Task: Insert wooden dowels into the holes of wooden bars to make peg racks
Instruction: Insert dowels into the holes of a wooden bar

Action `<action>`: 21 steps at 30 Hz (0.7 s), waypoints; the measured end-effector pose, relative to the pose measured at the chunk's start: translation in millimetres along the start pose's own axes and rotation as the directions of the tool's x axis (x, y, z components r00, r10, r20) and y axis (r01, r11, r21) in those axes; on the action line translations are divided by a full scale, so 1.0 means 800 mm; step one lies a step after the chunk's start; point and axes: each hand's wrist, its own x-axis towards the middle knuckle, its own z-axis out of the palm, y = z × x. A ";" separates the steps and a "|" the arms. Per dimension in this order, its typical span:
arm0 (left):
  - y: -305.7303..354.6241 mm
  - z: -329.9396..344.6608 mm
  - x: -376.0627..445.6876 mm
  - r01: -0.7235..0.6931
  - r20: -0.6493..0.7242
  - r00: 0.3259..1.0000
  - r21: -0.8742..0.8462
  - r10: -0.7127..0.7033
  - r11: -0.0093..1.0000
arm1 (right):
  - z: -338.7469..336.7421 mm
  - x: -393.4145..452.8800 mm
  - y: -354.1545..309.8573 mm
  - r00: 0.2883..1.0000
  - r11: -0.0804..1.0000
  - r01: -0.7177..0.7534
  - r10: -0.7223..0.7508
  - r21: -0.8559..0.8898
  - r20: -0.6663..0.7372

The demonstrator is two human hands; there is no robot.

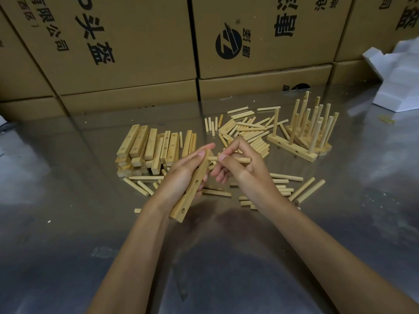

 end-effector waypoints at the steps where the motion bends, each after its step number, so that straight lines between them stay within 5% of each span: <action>1: 0.001 0.001 0.000 0.002 -0.001 1.000 -0.003 -0.002 1.000 | 0.000 0.000 0.000 1.000 1.000 -0.008 0.008 0.005 -0.008; 7: 0.003 0.000 -0.001 -0.003 -0.132 0.991 0.027 0.007 1.000 | -0.020 0.012 -0.008 0.981 0.983 -0.184 0.184 -0.008 0.057; 13: 0.000 -0.020 -0.002 0.035 -0.347 0.935 -0.111 -0.072 0.993 | -0.075 0.027 0.003 0.973 0.769 -0.228 0.208 -0.597 -0.104; 17: 0.001 -0.019 -0.001 0.048 -0.384 0.920 -0.069 -0.071 0.996 | -0.090 0.026 0.010 0.970 0.606 -0.198 0.236 -0.770 -0.063; 21: 0.003 -0.014 -0.001 0.036 -0.427 0.903 -0.037 -0.048 0.999 | -0.088 0.025 0.010 0.941 0.606 -0.149 0.330 -0.781 0.077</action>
